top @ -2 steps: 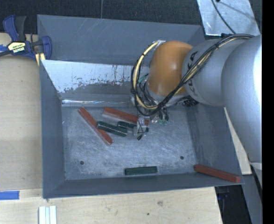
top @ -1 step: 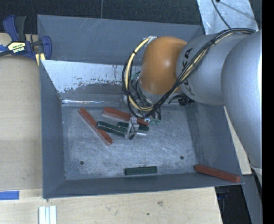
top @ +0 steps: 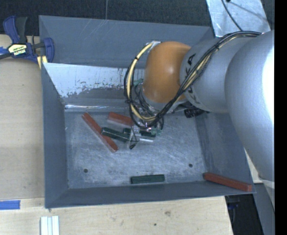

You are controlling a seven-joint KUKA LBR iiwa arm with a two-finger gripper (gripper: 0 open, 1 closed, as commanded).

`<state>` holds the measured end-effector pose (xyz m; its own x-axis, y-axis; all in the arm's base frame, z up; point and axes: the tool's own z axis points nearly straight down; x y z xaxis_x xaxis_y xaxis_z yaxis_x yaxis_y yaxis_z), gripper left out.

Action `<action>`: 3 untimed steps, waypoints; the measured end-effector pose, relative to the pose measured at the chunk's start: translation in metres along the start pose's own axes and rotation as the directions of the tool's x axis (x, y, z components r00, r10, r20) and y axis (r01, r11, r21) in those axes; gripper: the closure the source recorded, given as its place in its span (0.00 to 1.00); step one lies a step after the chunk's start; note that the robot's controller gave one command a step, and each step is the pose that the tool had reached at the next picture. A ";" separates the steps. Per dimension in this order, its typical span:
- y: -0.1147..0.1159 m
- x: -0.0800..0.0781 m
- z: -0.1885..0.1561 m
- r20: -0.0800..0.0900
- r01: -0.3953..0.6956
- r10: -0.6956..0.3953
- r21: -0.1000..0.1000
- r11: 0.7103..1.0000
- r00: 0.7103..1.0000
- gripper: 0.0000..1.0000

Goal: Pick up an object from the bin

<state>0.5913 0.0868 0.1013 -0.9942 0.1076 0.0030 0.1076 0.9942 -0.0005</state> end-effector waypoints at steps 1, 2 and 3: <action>0.010 0.005 0.031 0.007 0.009 -0.009 -0.001 1.000 1.000 0.00; 0.010 0.003 0.030 0.010 0.010 -0.010 -0.002 1.000 1.000 0.00; 0.011 0.001 0.026 0.014 0.012 -0.012 -0.003 1.000 1.000 1.00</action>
Offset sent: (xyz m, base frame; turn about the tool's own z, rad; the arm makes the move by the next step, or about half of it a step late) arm -0.0051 0.0110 -0.0313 -0.0076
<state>0.5912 0.0974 0.0748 -0.9953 0.0961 -0.0115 0.0961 0.9954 0.0025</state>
